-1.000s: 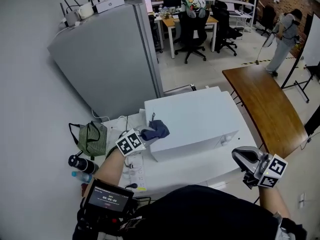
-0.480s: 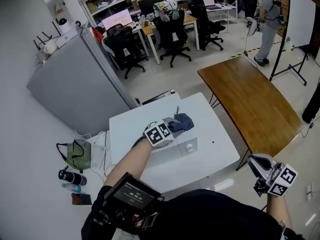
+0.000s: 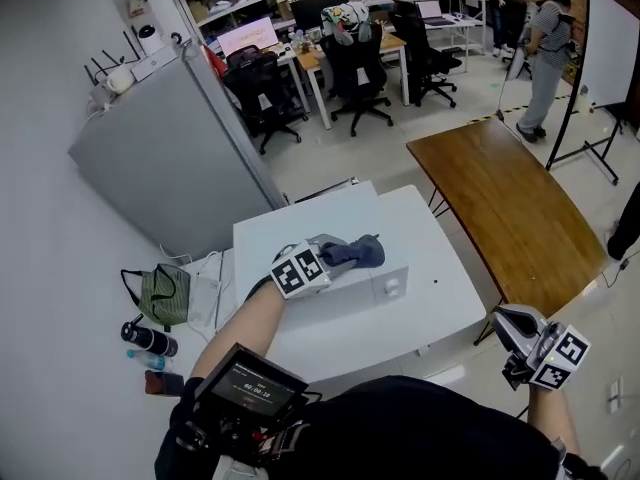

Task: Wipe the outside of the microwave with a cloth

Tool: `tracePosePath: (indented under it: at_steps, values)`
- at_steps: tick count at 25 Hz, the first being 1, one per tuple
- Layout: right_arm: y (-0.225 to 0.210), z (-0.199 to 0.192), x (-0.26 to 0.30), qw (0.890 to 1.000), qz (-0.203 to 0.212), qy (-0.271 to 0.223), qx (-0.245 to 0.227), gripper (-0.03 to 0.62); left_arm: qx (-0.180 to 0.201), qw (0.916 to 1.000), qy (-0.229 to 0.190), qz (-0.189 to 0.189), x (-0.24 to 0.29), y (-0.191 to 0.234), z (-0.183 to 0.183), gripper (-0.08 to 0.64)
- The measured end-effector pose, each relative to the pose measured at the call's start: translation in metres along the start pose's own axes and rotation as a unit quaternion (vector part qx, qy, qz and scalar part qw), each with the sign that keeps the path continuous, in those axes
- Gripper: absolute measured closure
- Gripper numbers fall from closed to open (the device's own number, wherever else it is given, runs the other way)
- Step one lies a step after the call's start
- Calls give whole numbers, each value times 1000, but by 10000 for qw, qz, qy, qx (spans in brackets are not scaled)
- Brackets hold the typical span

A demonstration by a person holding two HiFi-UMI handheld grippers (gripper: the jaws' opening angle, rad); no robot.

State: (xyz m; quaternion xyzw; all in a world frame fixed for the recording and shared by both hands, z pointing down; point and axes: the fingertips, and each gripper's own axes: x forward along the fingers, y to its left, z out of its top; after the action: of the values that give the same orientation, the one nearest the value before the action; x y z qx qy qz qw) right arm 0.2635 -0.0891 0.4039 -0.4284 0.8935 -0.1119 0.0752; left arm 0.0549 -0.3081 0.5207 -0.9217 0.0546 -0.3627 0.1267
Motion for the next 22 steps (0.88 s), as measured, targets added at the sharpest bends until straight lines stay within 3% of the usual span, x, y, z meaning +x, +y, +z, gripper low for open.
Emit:
tracePosePath:
  at_steps: [6,8,11,16,22]
  values:
    - [99,-9,102,9968,765,165,-141,588,-385,9978,279,455,-171,-34,-154,502]
    - [128,-18,126,9954,901,289,-151,588,-539,9965,297,562,-206,-47,-192,502]
    - [156,-33,145,9930,1051,513,-170,588,-654,9954,270,649,-217,-60,-224,501]
    - [157,-28,139,9940,943,529,-129,588,-703,9943,178,783,-198,-57,-220,502]
    - [102,-13,76,9971,690,299,-91,588,-414,9977,401,365,-120,-56,-151,502]
